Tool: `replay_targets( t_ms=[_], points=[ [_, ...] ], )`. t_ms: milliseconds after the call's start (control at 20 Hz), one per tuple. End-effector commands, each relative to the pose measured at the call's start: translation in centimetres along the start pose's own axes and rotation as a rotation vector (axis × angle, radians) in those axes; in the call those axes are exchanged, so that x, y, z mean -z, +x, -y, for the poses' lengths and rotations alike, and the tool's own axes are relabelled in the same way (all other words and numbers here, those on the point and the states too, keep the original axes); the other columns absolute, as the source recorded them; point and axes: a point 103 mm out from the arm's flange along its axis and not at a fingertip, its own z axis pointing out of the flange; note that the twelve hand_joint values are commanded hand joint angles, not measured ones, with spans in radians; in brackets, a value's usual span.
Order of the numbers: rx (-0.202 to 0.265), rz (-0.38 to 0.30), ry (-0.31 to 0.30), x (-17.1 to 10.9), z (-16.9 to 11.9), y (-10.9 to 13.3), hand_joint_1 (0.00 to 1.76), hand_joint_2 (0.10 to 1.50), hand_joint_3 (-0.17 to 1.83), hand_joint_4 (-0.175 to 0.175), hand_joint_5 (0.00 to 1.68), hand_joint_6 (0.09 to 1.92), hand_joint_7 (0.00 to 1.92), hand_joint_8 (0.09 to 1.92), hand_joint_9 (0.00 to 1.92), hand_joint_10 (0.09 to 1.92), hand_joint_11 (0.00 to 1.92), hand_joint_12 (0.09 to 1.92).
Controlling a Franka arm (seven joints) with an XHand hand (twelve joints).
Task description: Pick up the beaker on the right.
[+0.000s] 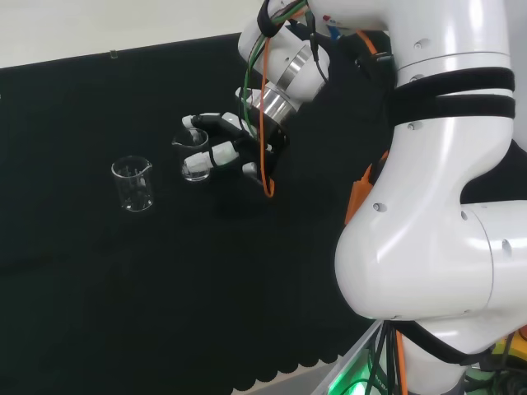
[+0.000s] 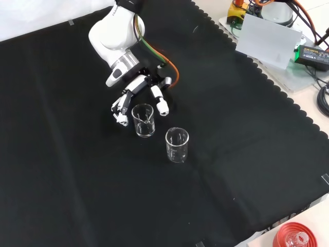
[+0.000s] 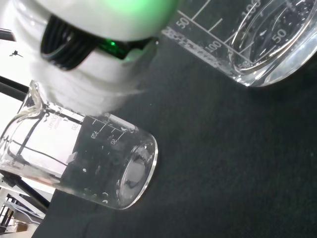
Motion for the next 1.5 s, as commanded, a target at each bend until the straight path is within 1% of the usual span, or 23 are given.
replay_targets(
  t_ms=[50, 250, 950, 1500],
  points=[
    [0.006, -0.004, -0.003, -0.83, -0.56, 0.40, 1.03, 0.44, 0.87, -0.059, 0.48, 0.09, 0.41, 0.64, 0.50, 0.65, 0.02, 1.37],
    [0.014, -0.018, -0.005, -0.71, -0.56, 0.39, 1.02, 0.44, 0.87, -0.058, 0.49, 0.09, 0.41, 0.64, 0.51, 0.65, 0.02, 1.37],
    [0.002, -0.026, -0.010, -1.07, -0.71, 0.14, 1.02, 0.44, 0.88, -0.055, 0.56, 0.09, 0.44, 0.65, 0.52, 0.65, 0.03, 1.36],
    [-0.004, -0.038, -0.015, -1.38, -0.88, -0.01, 1.03, 0.45, 0.87, -0.049, 0.60, 0.14, 0.48, 0.64, 0.55, 0.64, 0.05, 1.36]
  ],
)
